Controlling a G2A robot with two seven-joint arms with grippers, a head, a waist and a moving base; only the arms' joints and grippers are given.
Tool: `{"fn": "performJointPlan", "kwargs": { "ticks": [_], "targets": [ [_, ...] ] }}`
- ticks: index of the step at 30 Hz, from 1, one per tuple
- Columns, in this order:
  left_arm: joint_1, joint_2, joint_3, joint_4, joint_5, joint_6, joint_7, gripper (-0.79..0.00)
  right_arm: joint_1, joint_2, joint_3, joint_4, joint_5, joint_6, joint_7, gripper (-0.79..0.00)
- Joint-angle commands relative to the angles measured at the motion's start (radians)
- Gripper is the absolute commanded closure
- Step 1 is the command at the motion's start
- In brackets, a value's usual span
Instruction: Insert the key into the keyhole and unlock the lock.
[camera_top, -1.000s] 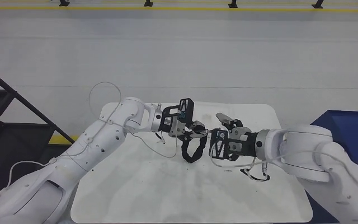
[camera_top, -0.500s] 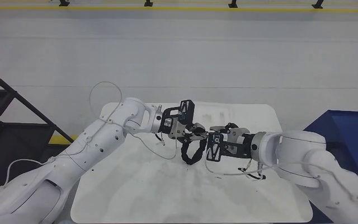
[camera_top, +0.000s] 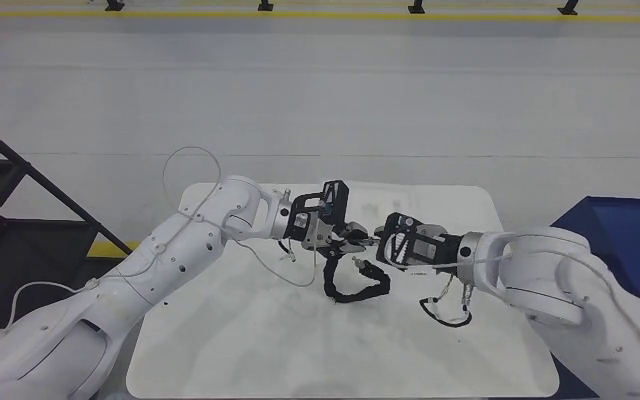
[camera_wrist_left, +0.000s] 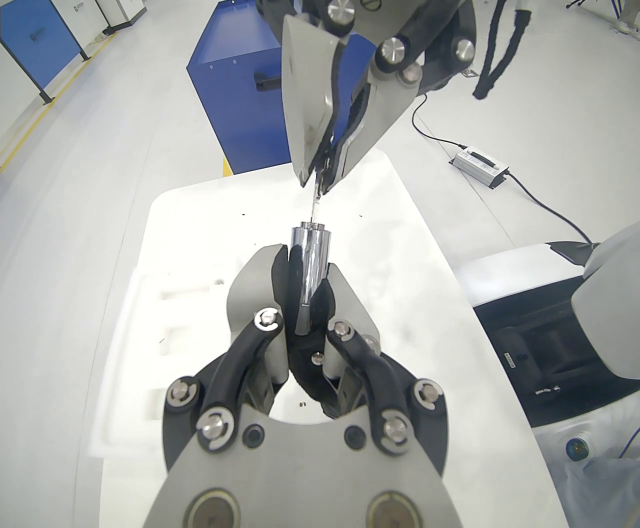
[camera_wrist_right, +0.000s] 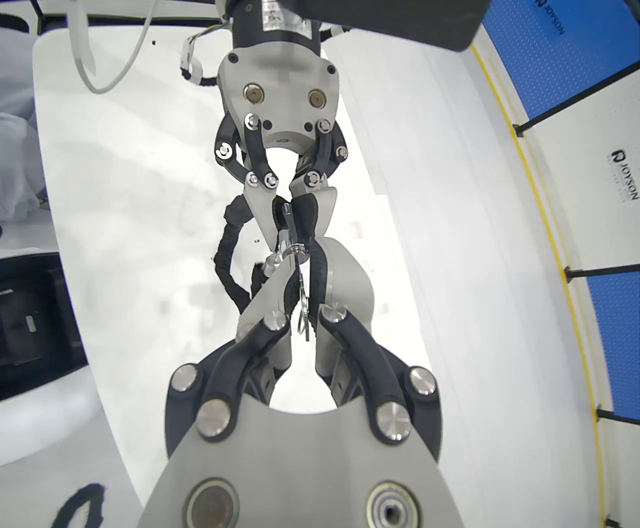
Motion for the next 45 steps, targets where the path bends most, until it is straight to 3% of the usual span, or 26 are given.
{"fn": "performJointPlan", "kwargs": {
  "ticks": [1,5,6,7,8,23,37,38,39,40,45],
  "targets": [
    [-0.002,0.000,0.004,0.000,0.001,0.000,0.003,0.000,-0.004,0.000,0.007,0.006,0.032,0.014,-0.002,0.000],
    [-0.006,0.001,0.010,0.005,0.003,0.000,0.009,0.000,-0.010,-0.001,0.014,0.021,0.087,0.042,0.009,0.000],
    [-0.006,0.001,0.012,0.006,0.005,0.000,0.010,0.000,-0.012,-0.001,0.014,0.026,0.105,0.049,0.010,-0.179],
    [-0.007,0.000,0.014,0.009,0.007,0.000,0.012,0.000,-0.012,-0.002,0.016,0.032,0.121,0.056,0.013,-0.610],
    [-0.008,0.000,0.016,0.011,0.010,0.000,0.013,0.000,-0.012,-0.002,0.020,0.035,0.132,0.062,0.013,-0.785],
    [0.027,-0.020,0.034,0.144,0.085,0.022,-0.062,0.000,-0.043,0.005,0.077,0.066,0.235,0.051,0.016,-0.785],
    [0.055,-0.100,0.109,0.279,0.129,0.073,-0.220,0.000,-0.041,0.000,0.057,0.107,0.261,0.047,0.003,-0.785],
    [0.055,-0.107,0.116,0.290,0.134,0.067,-0.228,-0.043,-0.040,-0.001,0.055,0.112,0.262,0.045,0.000,-0.785],
    [0.056,-0.114,0.122,0.302,0.137,0.056,-0.233,-0.326,-0.040,-0.002,0.053,0.117,0.262,0.044,-0.002,-0.785],
    [0.057,-0.121,0.129,0.317,0.134,0.042,-0.236,-0.785,-0.039,-0.002,0.051,0.122,0.263,0.042,-0.006,-0.785],
    [0.048,-0.154,0.135,0.391,0.113,0.009,-0.226,-0.785,-0.033,-0.006,0.039,0.152,0.267,0.024,-0.024,-0.785]
  ]
}}
